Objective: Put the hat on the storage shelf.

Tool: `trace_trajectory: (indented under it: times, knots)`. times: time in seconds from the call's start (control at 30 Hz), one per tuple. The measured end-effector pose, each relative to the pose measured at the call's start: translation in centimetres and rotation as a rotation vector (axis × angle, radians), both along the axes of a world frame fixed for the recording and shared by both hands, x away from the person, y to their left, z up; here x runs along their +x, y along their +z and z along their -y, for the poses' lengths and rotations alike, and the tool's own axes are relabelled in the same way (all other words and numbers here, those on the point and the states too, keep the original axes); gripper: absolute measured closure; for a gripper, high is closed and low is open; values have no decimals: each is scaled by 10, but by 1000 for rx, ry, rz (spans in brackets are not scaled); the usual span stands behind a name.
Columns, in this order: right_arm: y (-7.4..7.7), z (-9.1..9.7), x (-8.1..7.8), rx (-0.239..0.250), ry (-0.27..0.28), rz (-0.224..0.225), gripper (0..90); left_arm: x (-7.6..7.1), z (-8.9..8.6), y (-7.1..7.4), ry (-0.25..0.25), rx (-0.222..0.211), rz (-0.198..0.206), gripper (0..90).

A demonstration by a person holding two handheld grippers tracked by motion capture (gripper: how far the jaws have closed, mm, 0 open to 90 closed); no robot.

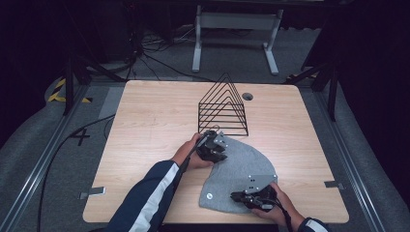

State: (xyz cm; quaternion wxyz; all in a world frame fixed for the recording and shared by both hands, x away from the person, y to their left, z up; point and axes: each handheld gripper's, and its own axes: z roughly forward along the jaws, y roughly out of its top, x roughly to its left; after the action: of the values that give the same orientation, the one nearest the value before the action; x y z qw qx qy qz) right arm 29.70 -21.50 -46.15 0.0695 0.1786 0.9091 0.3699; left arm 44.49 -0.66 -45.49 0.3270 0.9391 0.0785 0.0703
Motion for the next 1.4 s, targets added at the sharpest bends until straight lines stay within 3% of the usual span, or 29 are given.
trace_trajectory:
  times: [0.23,0.37,0.4,0.53,0.9,1.0,1.13,1.2,1.27,1.4]
  knots:
    - [3,11,8,-31,-57,18,862,-28,-41,2,24,44,-10,668]
    - [3,18,15,-46,-109,34,860,-47,-53,2,20,57,-19,672]
    - [3,18,15,-46,-109,34,860,-47,-53,2,20,57,-19,687]
    - [4,27,26,-57,-159,59,856,-74,-52,2,15,58,-21,724]
    - [4,38,49,-67,-238,85,841,-105,-42,-3,14,-1,-73,729]
    - [4,40,54,-68,-255,88,833,-111,-36,-3,-17,-10,-79,721]
    - [5,40,58,-74,-269,92,810,-114,-35,-5,-15,-37,-101,700]
    - [5,41,59,-81,-270,105,766,-114,-38,-5,-23,-43,-116,661]
    - [6,43,59,-81,-275,111,716,-111,-43,-1,-17,-48,-98,601]
    - [10,47,61,-63,-309,111,644,-100,-59,11,79,-98,-49,509]
